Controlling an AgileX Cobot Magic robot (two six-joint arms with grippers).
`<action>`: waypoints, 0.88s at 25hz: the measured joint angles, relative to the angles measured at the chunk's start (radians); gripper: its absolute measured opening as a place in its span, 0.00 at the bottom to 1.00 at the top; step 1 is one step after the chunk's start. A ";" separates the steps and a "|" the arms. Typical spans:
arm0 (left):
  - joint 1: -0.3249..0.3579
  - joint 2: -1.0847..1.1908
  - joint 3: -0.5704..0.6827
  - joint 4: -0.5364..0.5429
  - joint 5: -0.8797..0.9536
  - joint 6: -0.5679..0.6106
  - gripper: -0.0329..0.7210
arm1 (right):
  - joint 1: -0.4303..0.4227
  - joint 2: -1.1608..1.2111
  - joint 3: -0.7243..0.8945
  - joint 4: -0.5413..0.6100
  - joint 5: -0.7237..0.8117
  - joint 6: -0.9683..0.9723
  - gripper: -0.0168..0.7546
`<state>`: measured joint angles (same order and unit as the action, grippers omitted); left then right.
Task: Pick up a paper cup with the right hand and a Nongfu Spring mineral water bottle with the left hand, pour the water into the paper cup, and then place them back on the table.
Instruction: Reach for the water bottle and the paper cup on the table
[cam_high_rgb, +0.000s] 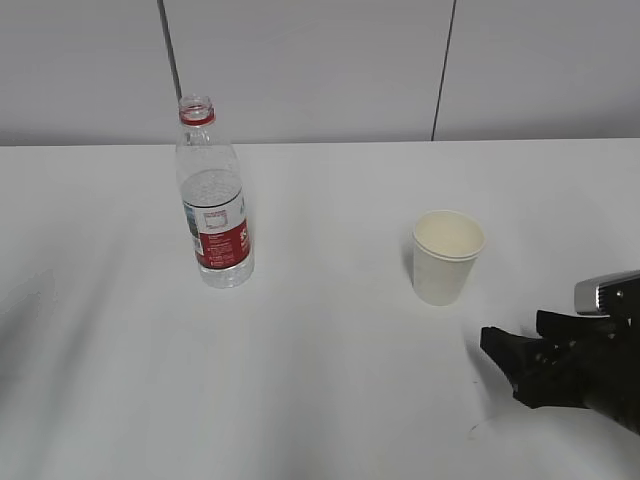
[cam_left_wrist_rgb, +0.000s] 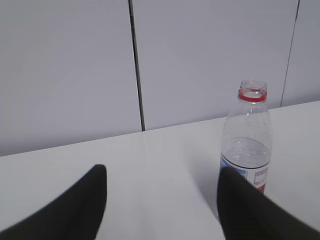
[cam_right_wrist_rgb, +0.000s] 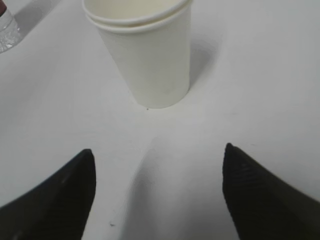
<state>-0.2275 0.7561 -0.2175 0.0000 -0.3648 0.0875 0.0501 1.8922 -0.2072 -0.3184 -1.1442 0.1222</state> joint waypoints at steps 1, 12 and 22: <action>0.000 0.000 0.000 0.000 0.000 0.000 0.62 | 0.000 0.000 0.000 0.000 0.000 0.001 0.79; 0.000 0.000 0.000 0.000 0.000 0.000 0.62 | 0.000 0.000 -0.096 -0.013 0.000 0.008 0.82; 0.000 0.000 0.000 0.000 -0.001 0.000 0.62 | 0.000 0.045 -0.188 -0.112 -0.002 0.029 0.83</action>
<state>-0.2275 0.7561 -0.2175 0.0000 -0.3655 0.0875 0.0501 1.9372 -0.3950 -0.4300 -1.1467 0.1509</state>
